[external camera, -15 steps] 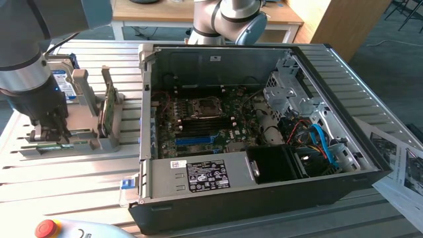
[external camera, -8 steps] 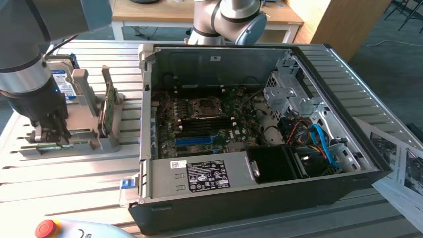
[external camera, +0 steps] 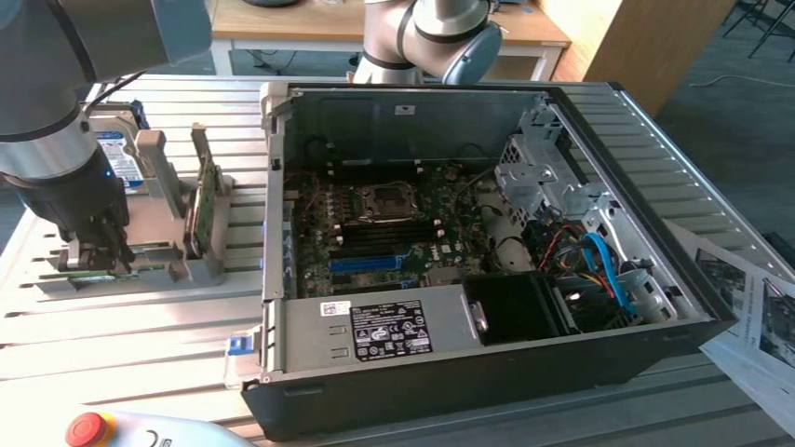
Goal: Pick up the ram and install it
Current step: 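Pick up the ram and move it above insertion slot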
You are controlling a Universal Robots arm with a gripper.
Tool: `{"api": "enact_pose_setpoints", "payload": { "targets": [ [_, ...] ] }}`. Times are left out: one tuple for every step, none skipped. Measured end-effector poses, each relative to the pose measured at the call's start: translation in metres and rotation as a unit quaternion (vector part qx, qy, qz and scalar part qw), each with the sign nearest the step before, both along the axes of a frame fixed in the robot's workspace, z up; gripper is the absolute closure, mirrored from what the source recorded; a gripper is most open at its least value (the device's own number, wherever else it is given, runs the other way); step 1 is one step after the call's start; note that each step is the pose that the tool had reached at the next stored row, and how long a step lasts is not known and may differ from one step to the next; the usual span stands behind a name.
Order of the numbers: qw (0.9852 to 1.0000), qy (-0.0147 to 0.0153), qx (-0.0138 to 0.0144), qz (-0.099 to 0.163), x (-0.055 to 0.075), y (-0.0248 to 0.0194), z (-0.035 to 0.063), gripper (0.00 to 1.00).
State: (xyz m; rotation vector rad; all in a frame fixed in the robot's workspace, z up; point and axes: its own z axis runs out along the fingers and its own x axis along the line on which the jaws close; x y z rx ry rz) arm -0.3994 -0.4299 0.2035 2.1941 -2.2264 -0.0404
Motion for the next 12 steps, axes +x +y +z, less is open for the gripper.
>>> {"api": "enact_pose_setpoints", "payload": {
  "targets": [
    [1.0, 0.0, 0.0, 0.0, 0.0, 0.0, 0.0, 0.76],
    [1.0, 0.0, 0.0, 0.0, 0.0, 0.0, 0.0, 0.76],
    [1.0, 0.0, 0.0, 0.0, 0.0, 0.0, 0.0, 0.76],
    [1.0, 0.0, 0.0, 0.0, 0.0, 0.0, -0.0001, 0.76],
    [1.0, -0.0001, 0.0001, 0.0, 0.0, 0.0, -0.0002, 0.76],
    [1.0, -0.0002, 0.0001, 0.0, -0.0001, -0.0003, -0.0003, 0.76],
    [1.0, -0.0002, 0.0001, 0.0, 0.0, -0.0009, -0.0003, 0.76],
    [1.0, -0.0001, 0.0001, 0.0, 0.0, -0.0015, -0.0002, 0.76],
    [1.0, -0.0001, 0.0, 0.0, 0.0, -0.0021, -0.0002, 0.76],
    [1.0, -0.0001, 0.0001, 0.0, 0.0, -0.0027, -0.0002, 0.76],
    [1.0, 0.0, 0.0, 0.0, 0.0, -0.003, -0.0002, 0.76],
    [1.0, 0.0, 0.0, 0.0, 0.0, -0.003, -0.0002, 0.76]
  ]
}}
